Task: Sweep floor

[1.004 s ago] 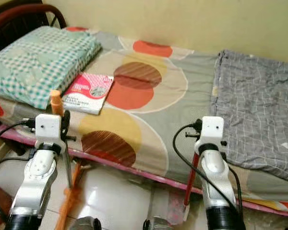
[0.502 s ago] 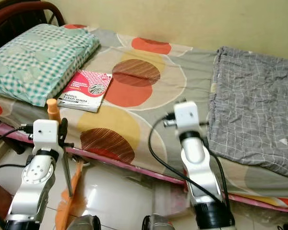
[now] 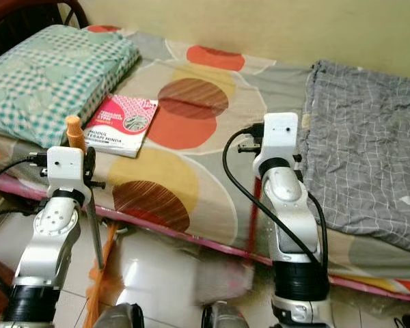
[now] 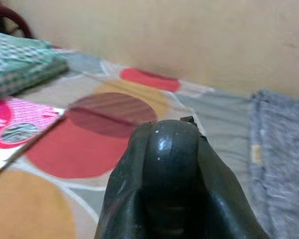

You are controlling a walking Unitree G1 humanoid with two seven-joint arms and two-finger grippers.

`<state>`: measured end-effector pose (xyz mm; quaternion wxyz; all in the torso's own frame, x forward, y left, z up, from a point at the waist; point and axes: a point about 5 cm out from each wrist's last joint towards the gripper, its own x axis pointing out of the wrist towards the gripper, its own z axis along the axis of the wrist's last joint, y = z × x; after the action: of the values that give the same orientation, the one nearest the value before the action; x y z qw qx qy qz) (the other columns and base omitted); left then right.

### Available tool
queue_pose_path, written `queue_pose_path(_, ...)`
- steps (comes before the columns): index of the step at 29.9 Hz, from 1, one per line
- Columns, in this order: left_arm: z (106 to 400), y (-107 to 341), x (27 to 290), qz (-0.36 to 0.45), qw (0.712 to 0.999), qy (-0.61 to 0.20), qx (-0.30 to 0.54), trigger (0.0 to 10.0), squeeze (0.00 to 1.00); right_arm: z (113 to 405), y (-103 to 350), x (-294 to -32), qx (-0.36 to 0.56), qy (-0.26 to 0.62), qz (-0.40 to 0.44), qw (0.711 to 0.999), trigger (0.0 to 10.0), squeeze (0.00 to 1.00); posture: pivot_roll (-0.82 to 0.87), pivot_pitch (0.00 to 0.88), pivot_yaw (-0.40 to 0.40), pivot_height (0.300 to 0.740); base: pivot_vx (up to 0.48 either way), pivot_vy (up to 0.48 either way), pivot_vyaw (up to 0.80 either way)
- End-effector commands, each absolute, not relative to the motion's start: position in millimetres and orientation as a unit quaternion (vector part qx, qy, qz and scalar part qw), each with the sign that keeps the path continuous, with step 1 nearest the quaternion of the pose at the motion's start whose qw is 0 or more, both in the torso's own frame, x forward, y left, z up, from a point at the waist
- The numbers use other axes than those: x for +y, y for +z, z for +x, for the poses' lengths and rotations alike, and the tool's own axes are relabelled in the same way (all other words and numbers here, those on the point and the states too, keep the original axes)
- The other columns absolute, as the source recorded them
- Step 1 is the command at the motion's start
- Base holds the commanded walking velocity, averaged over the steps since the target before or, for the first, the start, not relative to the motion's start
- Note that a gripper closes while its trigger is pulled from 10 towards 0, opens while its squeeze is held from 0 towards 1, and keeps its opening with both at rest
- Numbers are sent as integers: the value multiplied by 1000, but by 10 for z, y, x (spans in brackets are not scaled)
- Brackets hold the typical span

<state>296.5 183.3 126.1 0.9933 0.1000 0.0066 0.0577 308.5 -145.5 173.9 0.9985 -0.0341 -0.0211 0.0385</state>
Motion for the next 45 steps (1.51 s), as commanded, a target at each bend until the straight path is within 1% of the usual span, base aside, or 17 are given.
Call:
queue_pose_path(1,2974,1346,1867,103,992,71,-7,10000,0,3056,1904,-1474,-76,50,-25,996,10000,0,-23,60,-44,740,0,0,0)
queue_pose_path(2,2974,1346,1867,103,992,71,-7,10000,0,3056,1904,-1474,-76,50,-25,996,10000,0,-23,60,-44,740,0,0,0)
queue_pose_path(5,2942,1355,1869,105,992,74,-3,10000,0,3040,1777,-1603,-64,46,-4,997,10000,0,-37,97,-45,740,0,0,0)
queue_pose_path(8,2948,1396,1863,98,992,78,-2,10000,0,3032,1738,-1608,-66,57,5,996,10000,0,-38,108,-45,740,0,0,0)
queue_pose_path(9,2953,1427,1861,98,992,79,-6,10000,0,3017,1717,-1595,-68,67,-6,995,10000,0,-29,113,-41,740,0,0,0)
queue_pose_path(12,2962,1495,1874,99,992,80,-17,10000,0,2966,1601,-1573,-53,86,-36,994,10000,0,-30,112,-45,740,0,0,0)
queue_pose_path(14,2965,1442,1917,95,992,86,-9,10000,0,2905,1472,-1583,-41,84,-48,995,10000,0,-30,112,-45,740,0,0,0)
queue_pose_path(17,2967,1397,1928,76,993,92,4,10000,0,2878,1435,-1571,-50,89,-63,993,10000,0,-25,100,-47,740,0,0,0)
queue_pose_path(22,2910,1328,1929,67,993,95,16,10000,0,2868,1392,-1612,-57,89,-31,994,10000,0,-14,67,-49,740,0,0,0)
queue_pose_path(24,2908,1285,1924,68,993,90,22,10000,0,2896,1387,-1574,-66,113,-37,991,10000,0,-1,41,-51,740,0,0,800)
queue_pose_path(29,2927,1282,1908,60,994,84,21,10000,0,2926,1399,-1535,-75,125,-41,988,10000,0,1,25,-47,740,0,0,800)
queue_pose_path(37,2958,1300,1895,52,996,76,13,10000,0,2983,1417,-1499,-85,137,-29,987,10000,0,1,15,-44,740,0,0,800)
queue_pose_path(45,2920,1280,1873,47,996,67,20,10000,0,3003,1419,-1497,-85,137,-22,987,10000,0,0,17,-46,740,0,0,800)
